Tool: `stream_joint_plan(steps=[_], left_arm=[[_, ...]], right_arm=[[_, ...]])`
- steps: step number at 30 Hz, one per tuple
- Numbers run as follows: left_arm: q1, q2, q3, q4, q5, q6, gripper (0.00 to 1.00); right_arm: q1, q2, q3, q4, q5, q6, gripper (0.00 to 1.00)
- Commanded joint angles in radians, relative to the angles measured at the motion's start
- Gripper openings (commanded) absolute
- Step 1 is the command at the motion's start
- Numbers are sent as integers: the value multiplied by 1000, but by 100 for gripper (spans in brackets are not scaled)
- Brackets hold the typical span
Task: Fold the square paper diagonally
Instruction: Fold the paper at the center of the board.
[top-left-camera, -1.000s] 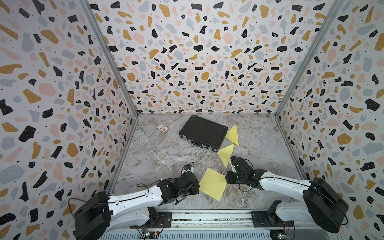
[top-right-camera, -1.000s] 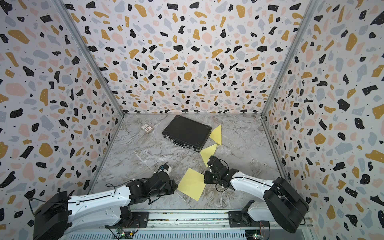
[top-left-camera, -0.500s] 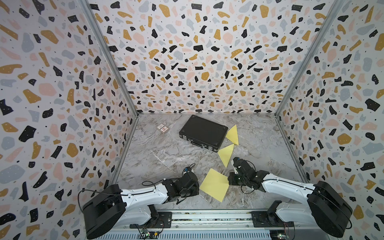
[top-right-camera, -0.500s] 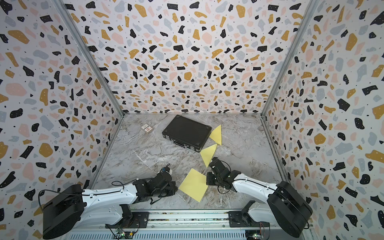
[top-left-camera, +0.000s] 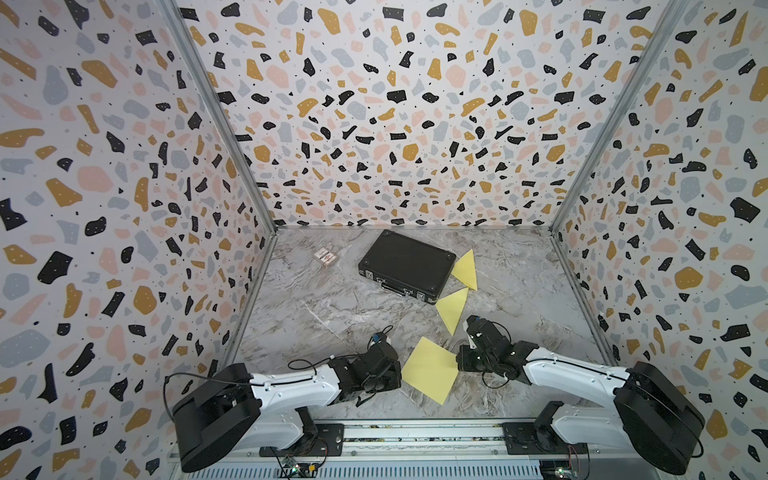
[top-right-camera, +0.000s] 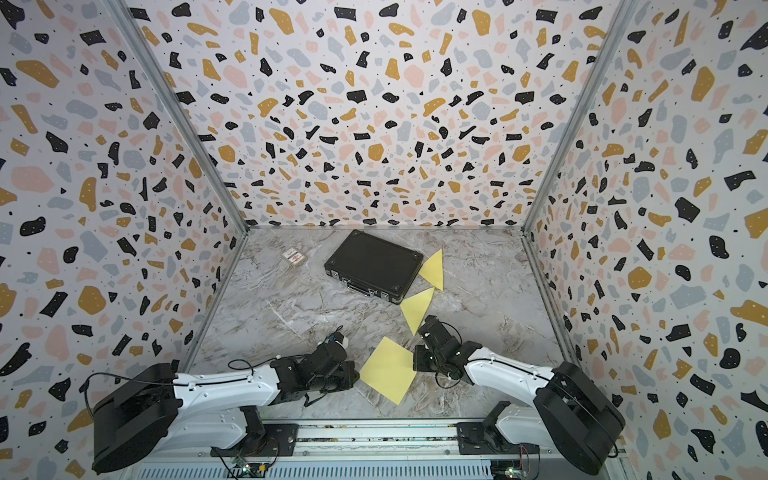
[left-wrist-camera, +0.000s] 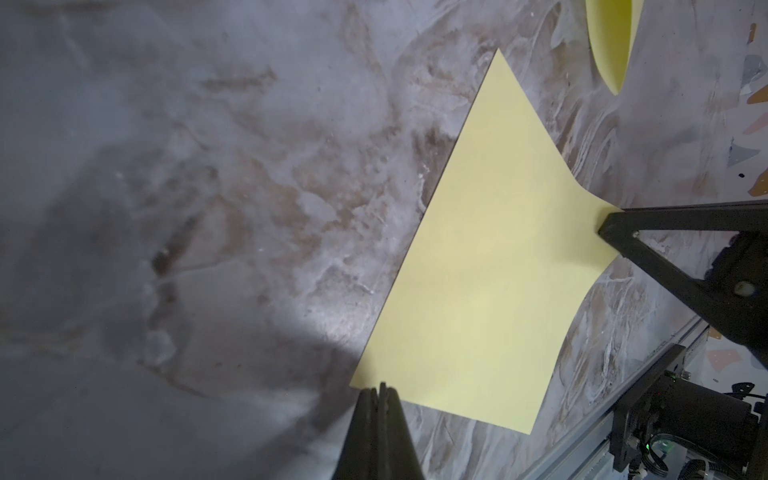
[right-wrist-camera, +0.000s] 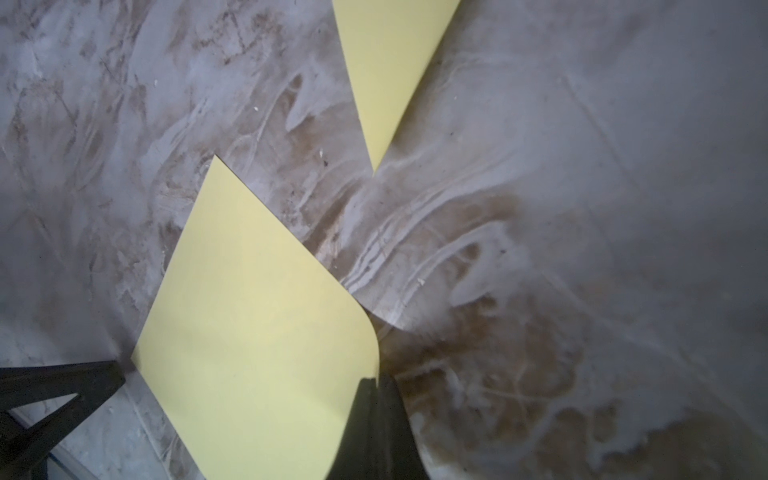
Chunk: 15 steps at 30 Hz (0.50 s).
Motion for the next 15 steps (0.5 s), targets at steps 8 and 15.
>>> stream_joint_plan(steps=[8, 15], left_arm=[[11, 26, 30, 12, -9, 30, 0], [11, 77, -21, 44, 1, 13, 0]], right_arm=[[-2, -32, 2, -26, 1, 4, 0], [-2, -70, 22, -55, -6, 3, 0]])
